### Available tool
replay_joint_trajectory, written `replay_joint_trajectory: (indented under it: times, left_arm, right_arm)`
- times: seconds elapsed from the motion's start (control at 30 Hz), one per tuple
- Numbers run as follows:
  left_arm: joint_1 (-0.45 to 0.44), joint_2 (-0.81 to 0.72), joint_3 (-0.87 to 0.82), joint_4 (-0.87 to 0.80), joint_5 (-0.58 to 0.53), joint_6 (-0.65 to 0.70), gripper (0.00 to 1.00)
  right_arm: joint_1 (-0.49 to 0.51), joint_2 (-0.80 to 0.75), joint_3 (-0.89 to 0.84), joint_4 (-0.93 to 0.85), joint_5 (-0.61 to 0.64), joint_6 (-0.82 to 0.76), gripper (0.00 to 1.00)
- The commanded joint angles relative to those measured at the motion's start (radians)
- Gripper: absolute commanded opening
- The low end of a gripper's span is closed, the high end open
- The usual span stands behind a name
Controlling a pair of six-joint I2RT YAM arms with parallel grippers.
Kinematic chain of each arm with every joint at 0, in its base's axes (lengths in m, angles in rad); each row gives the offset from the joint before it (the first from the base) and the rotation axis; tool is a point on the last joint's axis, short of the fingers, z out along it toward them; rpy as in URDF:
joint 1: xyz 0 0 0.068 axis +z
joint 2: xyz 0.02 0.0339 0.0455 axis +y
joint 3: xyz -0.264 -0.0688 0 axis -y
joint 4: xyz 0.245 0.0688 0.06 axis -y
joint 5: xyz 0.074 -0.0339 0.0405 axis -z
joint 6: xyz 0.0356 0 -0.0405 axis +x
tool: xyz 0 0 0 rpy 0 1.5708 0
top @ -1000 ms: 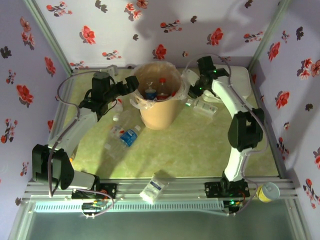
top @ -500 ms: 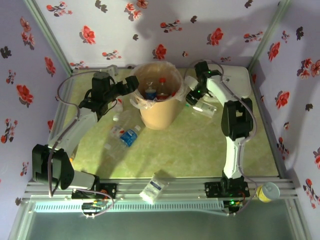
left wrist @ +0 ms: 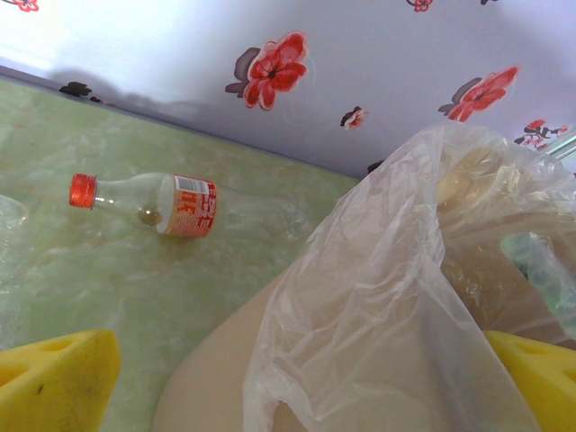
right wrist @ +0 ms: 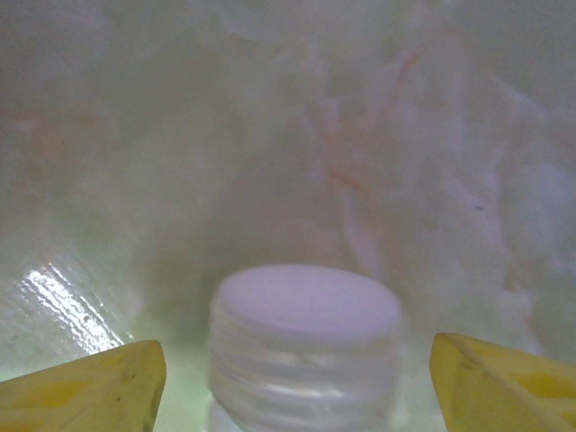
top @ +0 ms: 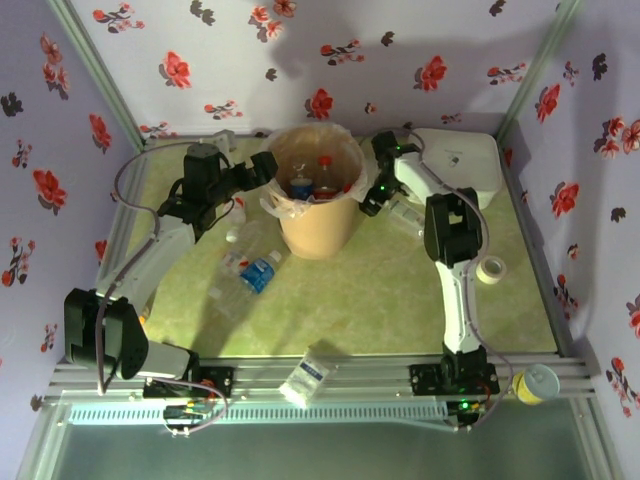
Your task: Put the plastic bottles in the bin
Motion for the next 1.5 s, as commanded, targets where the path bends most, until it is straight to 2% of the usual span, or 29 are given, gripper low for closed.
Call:
replay_joint_trajectory:
  times: [0.0, 0.03, 0.13, 0.3, 0.47, 0.67, 0.83, 1.0, 1.2, 1.47]
  left_arm:
    - [0.009, 0.013, 0.026, 0.011, 0.011, 0.002, 0.99]
    - [0.008, 0.015, 0.026, 0.01, 0.011, 0.003, 0.99]
    - [0.009, 0.015, 0.024, 0.009, 0.01, 0.0, 0.99]
    - [0.009, 0.012, 0.023, 0.009, 0.011, 0.002, 0.99]
    - [0.008, 0.01, 0.022, 0.008, 0.011, 0.004, 0.99]
    - [0.008, 0.011, 0.026, 0.006, 0.011, 0.005, 0.99]
    - [0.009, 0.019, 0.023, 0.017, 0.012, 0.0, 0.99]
    - [0.008, 0.024, 0.021, 0.022, 0.016, -0.002, 0.99]
    - [0.008, 0.025, 0.021, 0.029, 0.02, -0.008, 0.99]
    - [0.008, 0.024, 0.021, 0.029, 0.023, -0.008, 0.99]
  right_arm:
    - [0.001, 0.021, 0.027, -0.033, -0.002, 0.001, 0.73]
    - [0.001, 0.021, 0.027, -0.033, 0.007, 0.007, 0.71]
    - [-0.001, 0.013, 0.03, -0.04, 0.034, 0.019, 0.55]
    - [-0.009, -0.04, 0.012, -0.039, 0.064, 0.054, 0.4]
    - [-0.038, -0.102, -0.002, -0.039, 0.067, 0.117, 0.3]
    - [-0.08, -0.219, -0.012, -0.015, 0.095, 0.241, 0.24]
    - [-0.076, -0.427, -0.179, 0.208, 0.067, 0.405, 0.21]
    - [-0.035, -0.623, -0.382, 0.489, 0.146, 0.463, 0.21]
    - [0.032, -0.805, -0.598, 0.862, 0.221, 0.453, 0.21]
    - [0.119, -0.945, -0.695, 1.106, 0.231, 0.383, 0.22]
